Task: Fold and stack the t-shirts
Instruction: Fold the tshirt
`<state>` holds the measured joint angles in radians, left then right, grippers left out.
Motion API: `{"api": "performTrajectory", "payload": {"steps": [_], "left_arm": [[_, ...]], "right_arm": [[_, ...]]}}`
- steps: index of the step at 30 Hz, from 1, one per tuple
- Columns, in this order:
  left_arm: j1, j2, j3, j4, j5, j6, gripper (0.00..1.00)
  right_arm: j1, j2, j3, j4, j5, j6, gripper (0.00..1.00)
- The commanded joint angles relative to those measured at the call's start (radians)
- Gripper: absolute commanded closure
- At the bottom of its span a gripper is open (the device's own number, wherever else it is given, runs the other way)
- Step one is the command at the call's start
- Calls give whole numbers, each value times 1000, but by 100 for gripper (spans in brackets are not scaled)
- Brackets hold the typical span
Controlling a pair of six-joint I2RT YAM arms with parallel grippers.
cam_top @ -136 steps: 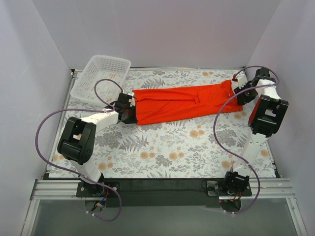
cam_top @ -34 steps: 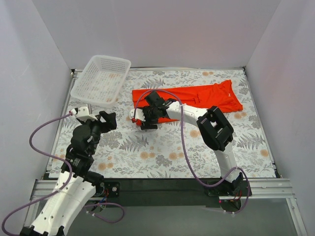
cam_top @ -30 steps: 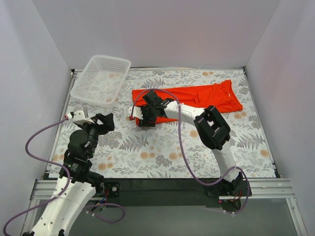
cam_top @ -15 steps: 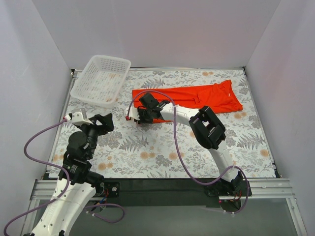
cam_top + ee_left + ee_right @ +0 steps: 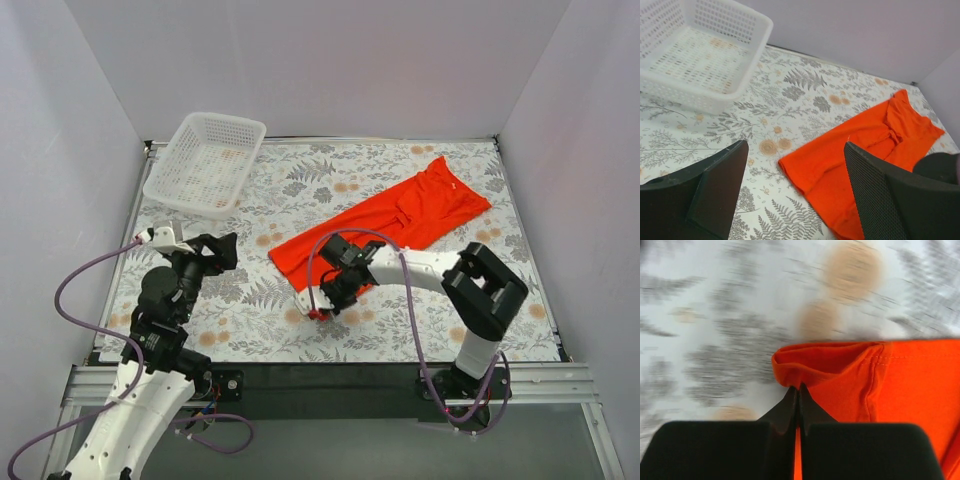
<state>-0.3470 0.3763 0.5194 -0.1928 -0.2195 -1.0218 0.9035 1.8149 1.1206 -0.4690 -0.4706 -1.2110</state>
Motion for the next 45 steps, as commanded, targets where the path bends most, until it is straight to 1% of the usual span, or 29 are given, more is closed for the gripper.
{"api": "performTrajectory", "payload": {"steps": [1,2,4,5,8,9,10,11,12,14,15,17,18,19,20,21,22,23,24,25,26,27,29,30,32,33,36,43,45], "left_arm": [[3,64,-12,35,150,-6,28],[3,102,-9,42,188,-9,28],[3,156,-5,73,257,-18,28],[3,221,-2,84,331,-23,28],[3,338,30,133,451,-52,29],[3,421,54,157,482,-60,29],[3,470,73,167,502,-69,31],[3,514,89,171,512,-76,31],[3,601,128,179,537,-78,31],[2,680,163,181,554,-69,32],[2,725,183,182,566,-64,32],[-1,844,241,182,580,-41,33],[-6,881,261,187,586,-34,33],[-13,971,319,187,601,-23,33],[-21,1019,350,188,611,6,33],[-39,1067,388,181,620,18,34],[-46,1125,433,176,634,28,35],[-53,1224,508,171,641,40,36],[-73,1281,551,167,650,58,36],[-81,1330,591,164,661,71,37],[-87,1428,675,155,661,81,37],[-101,1472,715,138,667,101,38],[-112,1559,802,113,687,114,39],[-124,1629,883,83,687,129,40],[-136,1697,965,55,695,146,40],[-150,1751,1032,30,698,149,41],[-174,1831,1126,-13,727,167,42],[-222,1967,1287,-45,724,154,45],[-234,2003,1333,-63,729,138,50]], "right_arm": [[81,-126,-155,-157,-53,-127,99],[93,-178,-218,-154,-54,-111,99],[107,-219,-254,-154,-82,-87,99],[113,-241,-269,-151,-91,-65,97],[143,-339,-306,-151,-118,-41,90],[155,-356,-308,-154,-111,-18,76],[155,-373,-305,-154,-103,-4,66],[155,-406,-297,-155,-85,16,59],[146,-425,-288,-157,-35,46,51],[105,-486,-248,-163,-11,82,46],[22,-506,-233,-174,-25,109,41],[-73,-576,-202,-174,-39,134,40],[-180,-598,-199,-166,-39,151,39],[-236,-618,-203,-114,-31,215,39],[-292,-655,-228,-74,-16,272,39],[-404,-669,-249,-27,33,331,38],[-464,-680,-268,66,42,382,38],[-526,-695,-304,108,43,506,38],[-643,-698,-320,157,52,575,38],[-694,-695,-327,211,64,658,38],[-747,-675,-329,222,59,767,38],[-855,-661,-326,230,3,819,38],[-955,-622,-323,248,-37,905,38],[-1036,-609,-321,250,-131,939,38],[-1096,-589,-329,259,-181,964,38],[-1104,-588,-334,259,-187,961,38],[-1123,-588,-340,265,-184,961,38],[-1149,-548,-343,265,-194,964,39],[-1155,-548,-344,265,-198,966,38]]}}
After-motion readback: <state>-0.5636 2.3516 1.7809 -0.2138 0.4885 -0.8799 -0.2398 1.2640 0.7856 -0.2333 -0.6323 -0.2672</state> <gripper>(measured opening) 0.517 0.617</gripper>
